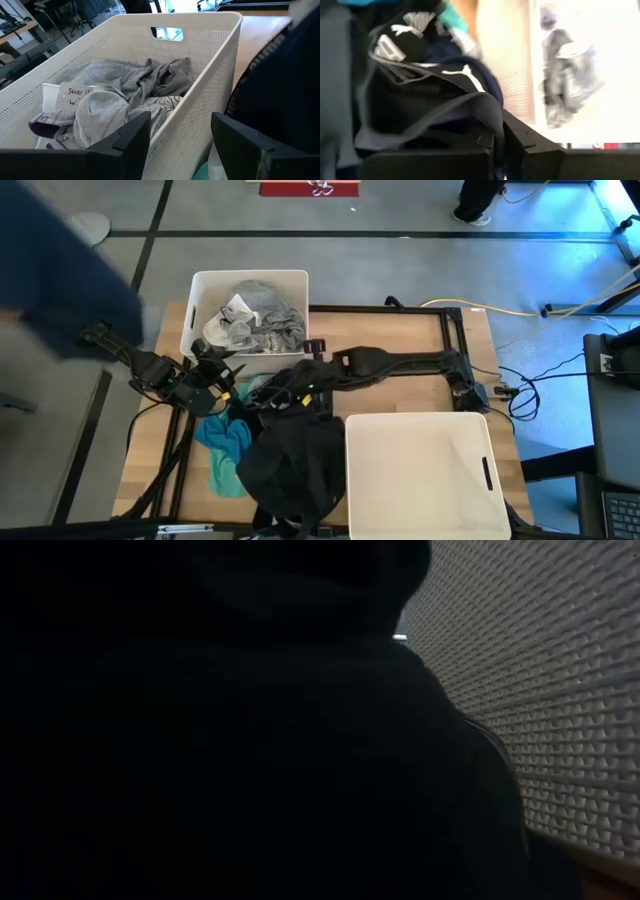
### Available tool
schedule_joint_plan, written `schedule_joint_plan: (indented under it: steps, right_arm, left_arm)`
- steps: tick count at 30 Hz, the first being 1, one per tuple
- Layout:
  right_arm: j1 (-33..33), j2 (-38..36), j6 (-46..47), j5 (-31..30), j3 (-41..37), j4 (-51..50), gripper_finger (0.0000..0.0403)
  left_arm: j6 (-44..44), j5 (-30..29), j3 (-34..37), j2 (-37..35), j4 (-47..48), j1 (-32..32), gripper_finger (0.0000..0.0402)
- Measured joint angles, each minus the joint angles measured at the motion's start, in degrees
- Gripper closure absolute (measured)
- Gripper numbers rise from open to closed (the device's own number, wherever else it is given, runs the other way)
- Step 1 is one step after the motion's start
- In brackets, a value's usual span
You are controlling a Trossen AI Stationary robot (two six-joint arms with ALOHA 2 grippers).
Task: Sort clothes
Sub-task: Put the dark blue boxer into the bottom right laundry bin
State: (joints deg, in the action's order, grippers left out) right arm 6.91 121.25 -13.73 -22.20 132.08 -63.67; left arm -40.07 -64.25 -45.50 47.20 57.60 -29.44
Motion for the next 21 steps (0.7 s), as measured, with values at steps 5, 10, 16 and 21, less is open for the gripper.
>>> schedule_joint_plan:
  steps: [5,10,16,21]
  right_arm:
    - [0.2,-1.8,-1.5,-4.0,2.1,1.0,0.0396]
    - [0.3,-4.6,-2.2,-11.0,2.2,5.4,0.0391]
    - [1.3,-6.6,-8.9,-14.0,2.2,16.8,0.0394]
    - [3.9,-6.8,-10.1,-8.5,1.2,20.6,0.0393]
  left_arm:
    - [0.0,0.0,0.0,0.0,0.0,0.0,0.0205]
    - [0.0,0.0,0.0,0.0,0.0,0.0,0.0205]
    - [-0.3,0.0,0.0,0.0,0.0,0.0,0.0205]
    - [-0.4,0.0,0.0,0.0,0.1,0.0,0.0205]
